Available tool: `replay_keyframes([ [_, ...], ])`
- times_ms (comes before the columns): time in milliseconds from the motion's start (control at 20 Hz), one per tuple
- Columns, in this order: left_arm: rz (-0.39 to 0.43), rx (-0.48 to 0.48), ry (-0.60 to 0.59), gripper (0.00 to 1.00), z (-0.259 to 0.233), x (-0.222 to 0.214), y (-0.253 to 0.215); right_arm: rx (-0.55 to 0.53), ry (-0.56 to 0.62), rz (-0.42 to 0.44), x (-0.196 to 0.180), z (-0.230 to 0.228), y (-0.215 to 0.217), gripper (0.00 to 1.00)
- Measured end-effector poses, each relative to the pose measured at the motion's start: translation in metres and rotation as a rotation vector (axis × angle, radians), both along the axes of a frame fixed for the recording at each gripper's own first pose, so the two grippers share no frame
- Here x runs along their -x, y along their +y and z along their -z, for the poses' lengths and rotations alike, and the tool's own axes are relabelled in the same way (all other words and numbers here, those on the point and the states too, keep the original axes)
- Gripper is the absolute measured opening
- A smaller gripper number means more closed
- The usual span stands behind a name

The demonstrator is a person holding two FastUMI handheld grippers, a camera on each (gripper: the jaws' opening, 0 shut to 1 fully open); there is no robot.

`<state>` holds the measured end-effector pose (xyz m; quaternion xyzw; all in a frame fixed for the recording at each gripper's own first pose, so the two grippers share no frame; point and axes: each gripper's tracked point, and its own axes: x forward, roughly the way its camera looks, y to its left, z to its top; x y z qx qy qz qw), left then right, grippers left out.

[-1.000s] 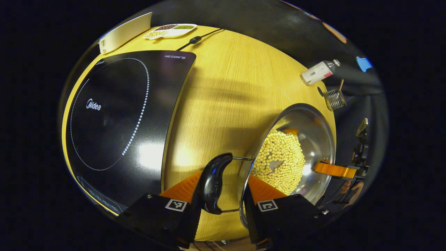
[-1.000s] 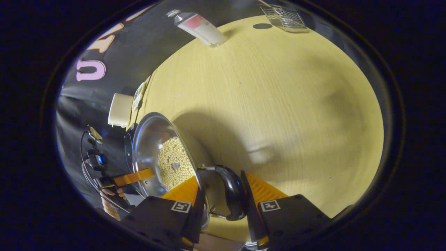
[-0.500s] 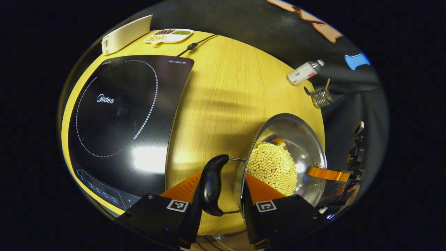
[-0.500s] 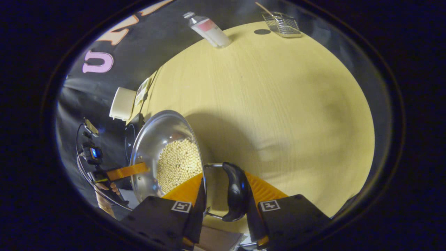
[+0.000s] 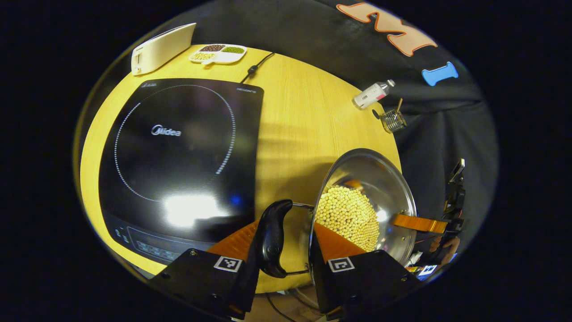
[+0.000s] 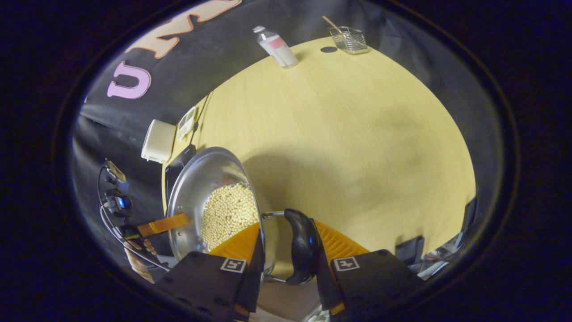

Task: First push the handle of the pot to place it horizontally, then grasp the pot with both hands and set it on the induction cooktop.

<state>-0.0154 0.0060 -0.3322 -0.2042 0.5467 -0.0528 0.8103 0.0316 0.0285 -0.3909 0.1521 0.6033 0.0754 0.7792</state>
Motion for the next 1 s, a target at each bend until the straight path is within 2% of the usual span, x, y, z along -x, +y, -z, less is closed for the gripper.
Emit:
replay_keyframes([
  [50,0.002,0.002,-0.009,0.56,-0.003,0.003,0.013,-0.004,-0.003,0.01,0.005,-0.004,0.014,0.56],
  [400,-0.012,-0.006,-0.06,0.56,-0.017,0.023,0.108,-0.041,-0.031,0.041,0.034,-0.014,0.111,0.54],
  [750,-0.08,-0.021,-0.108,0.55,-0.02,0.031,0.176,-0.108,-0.095,0.023,0.032,-0.012,0.184,0.54],
  [800,-0.091,-0.025,-0.117,0.55,-0.021,0.031,0.184,-0.121,-0.111,0.02,0.028,-0.013,0.193,0.43],
  [850,-0.103,-0.03,-0.125,0.58,-0.021,0.029,0.192,-0.131,-0.126,0.016,0.024,-0.012,0.201,0.43],
  [1000,-0.125,-0.063,-0.167,0.55,-0.023,0.021,0.213,-0.152,-0.172,0.005,0.011,-0.007,0.222,0.41],
])
